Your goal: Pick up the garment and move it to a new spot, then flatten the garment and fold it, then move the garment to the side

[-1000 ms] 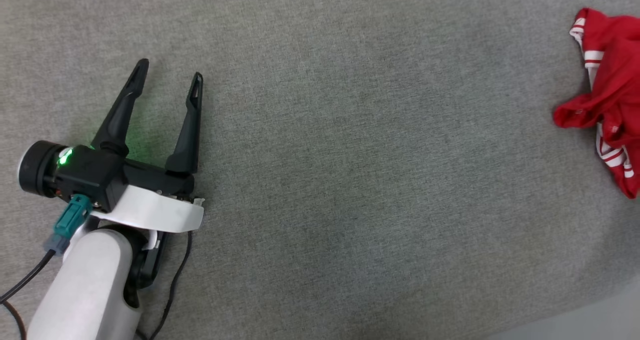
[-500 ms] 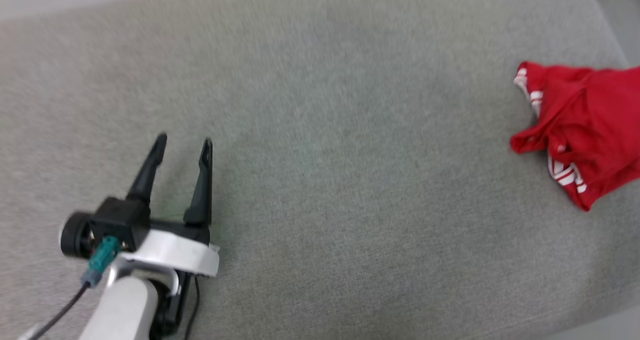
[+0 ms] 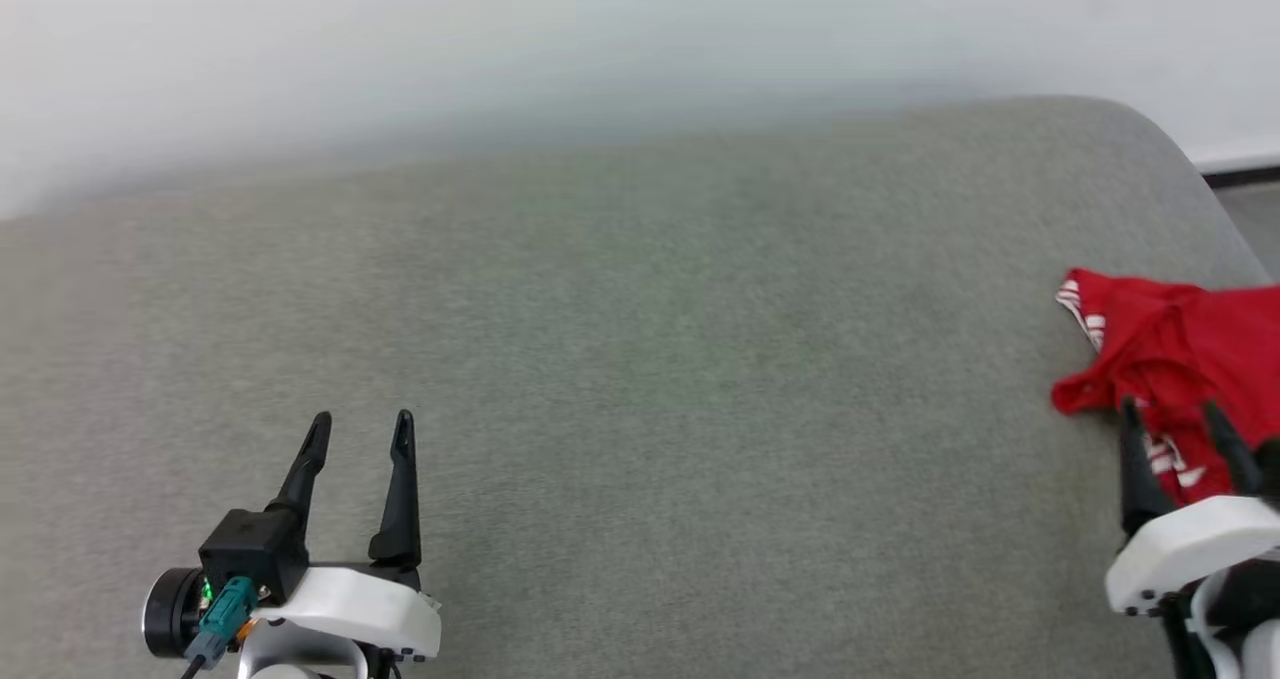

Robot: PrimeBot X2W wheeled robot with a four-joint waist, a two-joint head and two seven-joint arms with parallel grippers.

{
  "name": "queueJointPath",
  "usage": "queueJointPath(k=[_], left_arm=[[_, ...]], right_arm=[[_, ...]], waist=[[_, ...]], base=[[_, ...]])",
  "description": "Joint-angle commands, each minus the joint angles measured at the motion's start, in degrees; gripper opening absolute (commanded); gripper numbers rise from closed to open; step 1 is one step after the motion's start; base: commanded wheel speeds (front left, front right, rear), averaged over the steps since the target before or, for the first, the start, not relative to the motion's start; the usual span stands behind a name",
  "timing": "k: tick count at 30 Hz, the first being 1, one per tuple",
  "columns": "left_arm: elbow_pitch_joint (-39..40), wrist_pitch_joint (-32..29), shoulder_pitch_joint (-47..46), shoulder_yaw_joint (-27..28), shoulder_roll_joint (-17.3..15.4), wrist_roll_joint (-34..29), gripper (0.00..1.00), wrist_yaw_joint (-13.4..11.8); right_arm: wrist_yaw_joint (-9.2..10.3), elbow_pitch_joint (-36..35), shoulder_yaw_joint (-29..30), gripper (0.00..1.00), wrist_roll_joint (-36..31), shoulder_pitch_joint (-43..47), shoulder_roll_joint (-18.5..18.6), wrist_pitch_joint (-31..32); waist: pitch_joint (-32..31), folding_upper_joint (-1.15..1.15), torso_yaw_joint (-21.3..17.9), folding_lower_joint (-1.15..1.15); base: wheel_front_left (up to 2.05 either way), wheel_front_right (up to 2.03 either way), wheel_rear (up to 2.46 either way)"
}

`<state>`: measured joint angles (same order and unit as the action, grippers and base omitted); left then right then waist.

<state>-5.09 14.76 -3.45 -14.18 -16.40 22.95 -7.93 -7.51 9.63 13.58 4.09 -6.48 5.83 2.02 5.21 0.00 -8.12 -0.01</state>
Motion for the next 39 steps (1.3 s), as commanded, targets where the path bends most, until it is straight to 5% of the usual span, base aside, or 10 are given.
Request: queueJointPath(k=[1,15,39], left_arm=[[-0.12,0.21,0.95,0.24,-0.03,-0.03,1.0,-0.31],[-1.4,0.52,4.49,1.78,-1.0,-2.18,1.0,-0.82],[-4.31,0.42,5.66,3.1,0.62,-3.71,1.0,0.77]], right_arm=[[0.04,-0.42,-0.94,1.0,0.59,0.69,-0.54,-0.57],[0.04,-8.61,-9.28,1.0,-0.27,7.38,-2.42,-3.56],[0.04,-15.78,-8.83,1.0,0.08,13.68,-3.01,-0.85]], waist=[[-2.52,0.0,2.8,0.01],[-7.62,0.0,7.05,0.01],[-9.45,0.0,5.73,0.01]], base=[[0.0,0.0,0.0],[0.0,0.0,0.0],[0.0,0.0,0.0]])
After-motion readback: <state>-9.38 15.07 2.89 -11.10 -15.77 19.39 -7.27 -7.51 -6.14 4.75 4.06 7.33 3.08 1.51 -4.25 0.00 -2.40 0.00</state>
